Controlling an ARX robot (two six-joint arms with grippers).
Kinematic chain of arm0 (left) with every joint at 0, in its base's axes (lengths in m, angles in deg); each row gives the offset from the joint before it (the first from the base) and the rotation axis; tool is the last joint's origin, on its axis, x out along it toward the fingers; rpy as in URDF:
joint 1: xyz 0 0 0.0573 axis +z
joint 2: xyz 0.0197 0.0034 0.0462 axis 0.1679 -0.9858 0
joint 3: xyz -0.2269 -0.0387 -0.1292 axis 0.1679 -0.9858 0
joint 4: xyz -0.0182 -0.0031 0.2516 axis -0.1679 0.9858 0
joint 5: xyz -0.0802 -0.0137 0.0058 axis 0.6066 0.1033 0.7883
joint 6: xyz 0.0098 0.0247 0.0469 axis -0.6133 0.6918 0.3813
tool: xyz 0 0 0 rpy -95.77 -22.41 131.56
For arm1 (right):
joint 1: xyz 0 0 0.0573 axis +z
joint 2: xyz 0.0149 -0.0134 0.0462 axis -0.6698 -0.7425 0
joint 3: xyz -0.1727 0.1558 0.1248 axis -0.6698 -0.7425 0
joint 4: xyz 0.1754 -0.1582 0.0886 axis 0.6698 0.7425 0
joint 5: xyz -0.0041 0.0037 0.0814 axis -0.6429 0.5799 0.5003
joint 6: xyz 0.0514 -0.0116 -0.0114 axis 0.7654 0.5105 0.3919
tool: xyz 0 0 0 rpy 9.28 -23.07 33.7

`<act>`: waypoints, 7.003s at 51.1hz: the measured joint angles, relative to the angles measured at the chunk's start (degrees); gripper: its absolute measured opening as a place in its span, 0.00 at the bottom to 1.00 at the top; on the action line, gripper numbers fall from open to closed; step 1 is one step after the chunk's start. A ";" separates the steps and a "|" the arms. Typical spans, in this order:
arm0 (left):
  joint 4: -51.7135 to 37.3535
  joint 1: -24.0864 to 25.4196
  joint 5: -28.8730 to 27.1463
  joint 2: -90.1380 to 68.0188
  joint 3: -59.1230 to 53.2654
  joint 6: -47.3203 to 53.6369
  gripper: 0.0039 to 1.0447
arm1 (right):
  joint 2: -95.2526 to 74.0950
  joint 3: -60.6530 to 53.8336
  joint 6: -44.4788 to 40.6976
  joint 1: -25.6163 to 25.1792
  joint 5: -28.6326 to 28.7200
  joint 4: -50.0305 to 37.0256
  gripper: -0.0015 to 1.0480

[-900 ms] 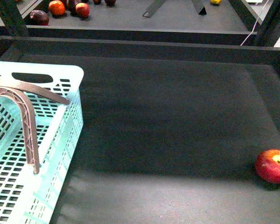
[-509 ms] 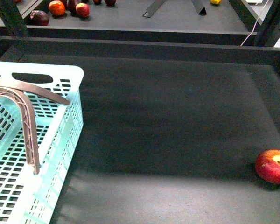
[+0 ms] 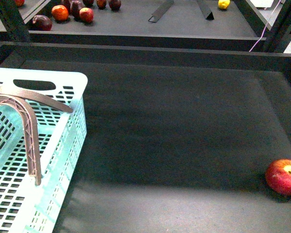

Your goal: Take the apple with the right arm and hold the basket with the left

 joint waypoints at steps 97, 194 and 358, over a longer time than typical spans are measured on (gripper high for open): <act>-28.11 -3.13 6.60 -64.50 27.39 -44.19 0.14 | 0.00 0.00 0.00 0.00 0.02 0.00 0.92; -21.44 -36.09 5.11 -65.83 43.60 -39.93 0.13 | -106.31 23.17 -12.90 -11.19 4.57 -42.82 0.92; -21.44 -36.06 4.33 -65.92 43.60 -39.89 0.13 | -90.25 46.36 -2.27 24.96 -5.40 -21.55 0.77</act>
